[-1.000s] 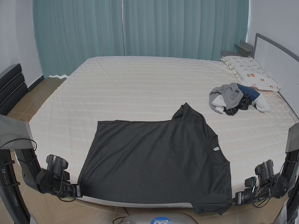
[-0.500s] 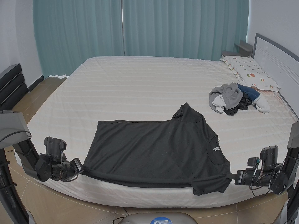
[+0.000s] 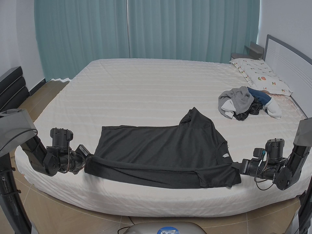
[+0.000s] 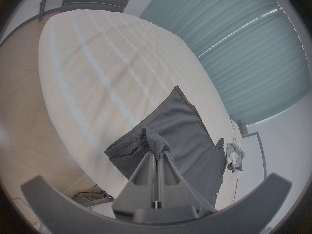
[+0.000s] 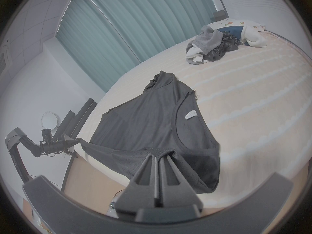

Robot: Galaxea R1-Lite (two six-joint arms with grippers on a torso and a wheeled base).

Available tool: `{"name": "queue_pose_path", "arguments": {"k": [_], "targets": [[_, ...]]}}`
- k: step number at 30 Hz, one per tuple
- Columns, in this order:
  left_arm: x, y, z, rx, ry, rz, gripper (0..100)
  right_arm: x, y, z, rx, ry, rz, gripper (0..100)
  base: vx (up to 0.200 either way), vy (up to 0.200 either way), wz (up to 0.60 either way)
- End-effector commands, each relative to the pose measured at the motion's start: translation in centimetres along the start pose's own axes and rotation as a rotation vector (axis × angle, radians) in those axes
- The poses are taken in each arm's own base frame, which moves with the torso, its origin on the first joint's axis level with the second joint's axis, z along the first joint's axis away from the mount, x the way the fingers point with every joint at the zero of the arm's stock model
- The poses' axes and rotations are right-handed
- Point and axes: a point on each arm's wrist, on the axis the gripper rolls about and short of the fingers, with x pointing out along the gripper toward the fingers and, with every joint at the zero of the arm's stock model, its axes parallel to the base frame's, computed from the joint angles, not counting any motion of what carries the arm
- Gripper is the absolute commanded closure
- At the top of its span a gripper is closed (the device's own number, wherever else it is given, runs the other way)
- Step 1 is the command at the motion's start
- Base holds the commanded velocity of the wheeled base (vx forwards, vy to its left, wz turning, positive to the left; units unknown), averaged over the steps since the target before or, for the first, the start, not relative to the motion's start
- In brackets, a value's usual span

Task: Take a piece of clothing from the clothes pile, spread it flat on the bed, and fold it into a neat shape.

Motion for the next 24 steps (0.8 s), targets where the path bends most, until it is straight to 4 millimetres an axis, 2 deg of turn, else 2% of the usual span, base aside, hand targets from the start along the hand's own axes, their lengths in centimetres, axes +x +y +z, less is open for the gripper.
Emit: {"name": "queue_pose_path", "arguments": {"k": [1, 8, 14, 17, 22, 24], "targets": [[1.2, 0.0, 0.1, -0.019, 0.002, 0.001, 100, 1.2, -0.4, 0.3, 0.0, -0.007, -0.001, 100, 0.0, 0.0, 0.0], [2.0, 0.1, 0.1, -0.024, 0.008, 0.004, 100, 3.1, -0.6, 1.6, 0.018, -0.044, 0.007, 100, 0.0, 0.0, 0.0], [1.9, -0.3, 0.4, -0.067, -0.003, -0.008, 100, 3.7, -0.4, 2.9, 0.022, -0.073, 0.018, 100, 0.0, 0.0, 0.0], [1.1, -0.5, 0.6, -0.093, -0.012, -0.017, 100, 2.8, -0.2, 4.0, 0.047, -0.111, 0.023, 100, 0.0, 0.0, 0.0], [-0.5, -0.3, 0.3, -0.081, -0.001, -0.014, 100, 1.8, -0.1, 3.0, 0.06, -0.081, 0.014, 100, 0.0, 0.0, 0.0], [-2.0, 0.1, 0.2, -0.012, 0.01, -0.017, 100, 0.5, 0.0, 2.3, 0.066, -0.062, 0.014, 100, 0.0, 0.0, 0.0]]}}
